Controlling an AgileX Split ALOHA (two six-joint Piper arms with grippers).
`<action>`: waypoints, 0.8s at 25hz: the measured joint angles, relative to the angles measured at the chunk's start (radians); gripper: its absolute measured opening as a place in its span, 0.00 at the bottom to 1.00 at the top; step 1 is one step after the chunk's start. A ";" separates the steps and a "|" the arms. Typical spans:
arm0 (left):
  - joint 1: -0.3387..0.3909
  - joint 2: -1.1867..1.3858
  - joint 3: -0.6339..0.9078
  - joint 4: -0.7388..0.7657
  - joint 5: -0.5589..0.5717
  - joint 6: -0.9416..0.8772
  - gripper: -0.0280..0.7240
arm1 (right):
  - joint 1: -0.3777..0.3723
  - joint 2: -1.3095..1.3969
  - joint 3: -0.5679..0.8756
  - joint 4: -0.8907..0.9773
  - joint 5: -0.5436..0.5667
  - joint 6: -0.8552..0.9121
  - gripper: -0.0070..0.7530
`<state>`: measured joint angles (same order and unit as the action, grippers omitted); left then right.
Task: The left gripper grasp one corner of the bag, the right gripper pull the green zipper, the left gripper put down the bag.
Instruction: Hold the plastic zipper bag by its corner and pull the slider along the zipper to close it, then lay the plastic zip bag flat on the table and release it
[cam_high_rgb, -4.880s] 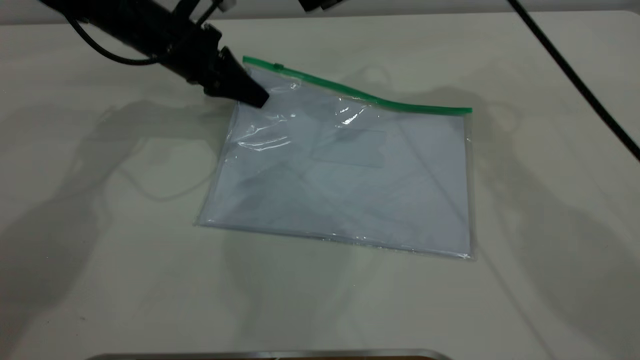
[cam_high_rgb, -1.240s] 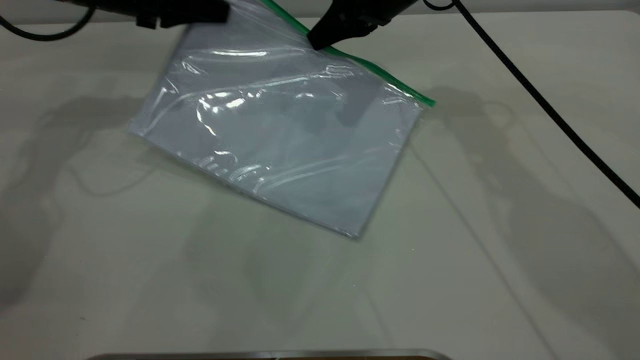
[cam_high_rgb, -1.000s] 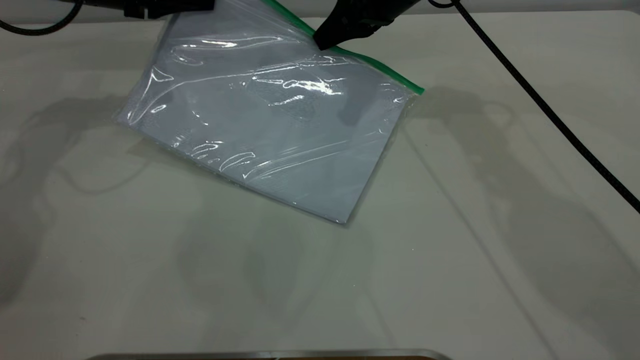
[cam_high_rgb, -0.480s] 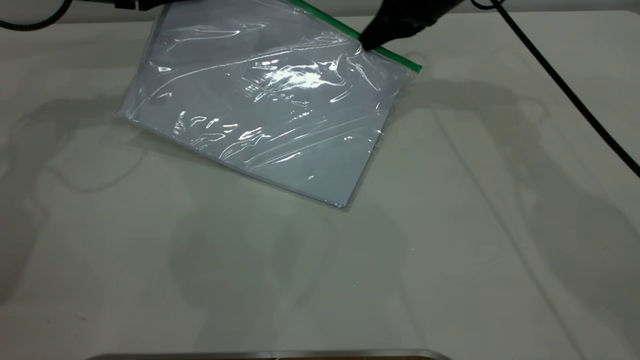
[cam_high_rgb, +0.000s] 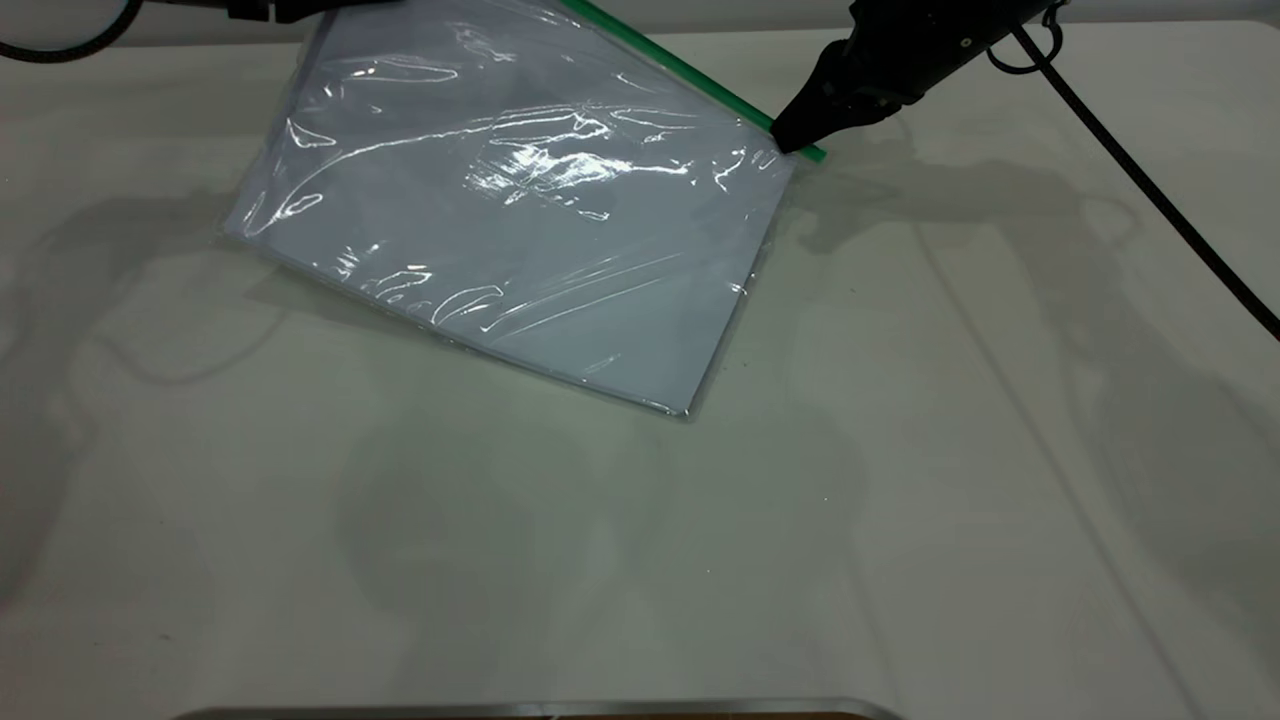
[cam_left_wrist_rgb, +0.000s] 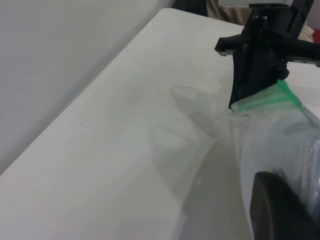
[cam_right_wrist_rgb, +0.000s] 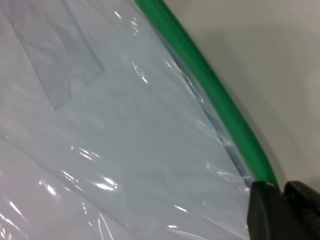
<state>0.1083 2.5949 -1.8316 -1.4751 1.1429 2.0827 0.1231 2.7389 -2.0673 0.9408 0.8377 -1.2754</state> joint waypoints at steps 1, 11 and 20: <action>0.000 0.000 0.000 0.000 0.000 0.000 0.10 | -0.003 0.000 0.000 -0.010 0.001 0.000 0.06; 0.001 0.000 0.000 0.006 -0.001 -0.016 0.10 | -0.012 0.001 0.000 0.006 0.008 0.026 0.09; -0.073 0.021 0.000 0.098 -0.134 -0.285 0.18 | -0.015 -0.122 0.001 0.104 0.077 0.033 0.55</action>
<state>0.0356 2.6161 -1.8316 -1.3773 1.0094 1.7982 0.1082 2.6171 -2.0663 1.0446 0.9145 -1.2420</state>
